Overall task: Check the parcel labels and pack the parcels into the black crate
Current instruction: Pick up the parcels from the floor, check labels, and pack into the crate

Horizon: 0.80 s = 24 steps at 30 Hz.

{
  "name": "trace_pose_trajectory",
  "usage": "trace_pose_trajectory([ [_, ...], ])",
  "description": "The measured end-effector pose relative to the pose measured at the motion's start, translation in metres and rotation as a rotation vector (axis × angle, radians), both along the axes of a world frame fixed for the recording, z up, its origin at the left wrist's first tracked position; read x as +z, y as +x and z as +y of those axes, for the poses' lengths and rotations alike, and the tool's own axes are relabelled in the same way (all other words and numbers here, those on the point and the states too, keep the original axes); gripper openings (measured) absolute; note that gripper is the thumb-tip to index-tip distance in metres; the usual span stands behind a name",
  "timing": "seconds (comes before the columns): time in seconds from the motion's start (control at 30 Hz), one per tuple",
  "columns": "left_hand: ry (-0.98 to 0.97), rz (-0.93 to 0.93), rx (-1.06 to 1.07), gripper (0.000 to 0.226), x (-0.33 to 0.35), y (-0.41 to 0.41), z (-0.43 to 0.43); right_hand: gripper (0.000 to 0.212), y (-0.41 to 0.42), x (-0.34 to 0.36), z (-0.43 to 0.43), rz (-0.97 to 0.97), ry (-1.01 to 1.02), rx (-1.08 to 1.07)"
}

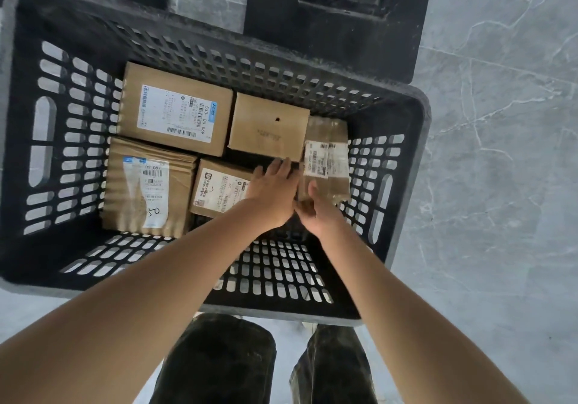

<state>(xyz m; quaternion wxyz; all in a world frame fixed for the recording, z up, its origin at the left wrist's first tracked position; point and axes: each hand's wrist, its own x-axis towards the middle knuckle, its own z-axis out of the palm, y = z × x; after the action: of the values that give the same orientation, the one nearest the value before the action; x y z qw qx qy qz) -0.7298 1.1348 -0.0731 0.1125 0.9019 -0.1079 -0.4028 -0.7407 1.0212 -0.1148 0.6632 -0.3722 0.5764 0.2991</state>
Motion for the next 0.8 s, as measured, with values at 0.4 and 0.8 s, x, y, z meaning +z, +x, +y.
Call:
trace_pose_trajectory([
  [0.4,0.143,0.037,-0.402,0.092,-0.026,-0.097,0.084,0.024,0.005,-0.017,0.000,0.314,-0.091,0.458],
  [0.8,0.109,0.137,0.266,0.029,-0.010,-0.087,0.072,0.033,0.003,0.008,0.018,-0.056,-0.024,1.632],
])
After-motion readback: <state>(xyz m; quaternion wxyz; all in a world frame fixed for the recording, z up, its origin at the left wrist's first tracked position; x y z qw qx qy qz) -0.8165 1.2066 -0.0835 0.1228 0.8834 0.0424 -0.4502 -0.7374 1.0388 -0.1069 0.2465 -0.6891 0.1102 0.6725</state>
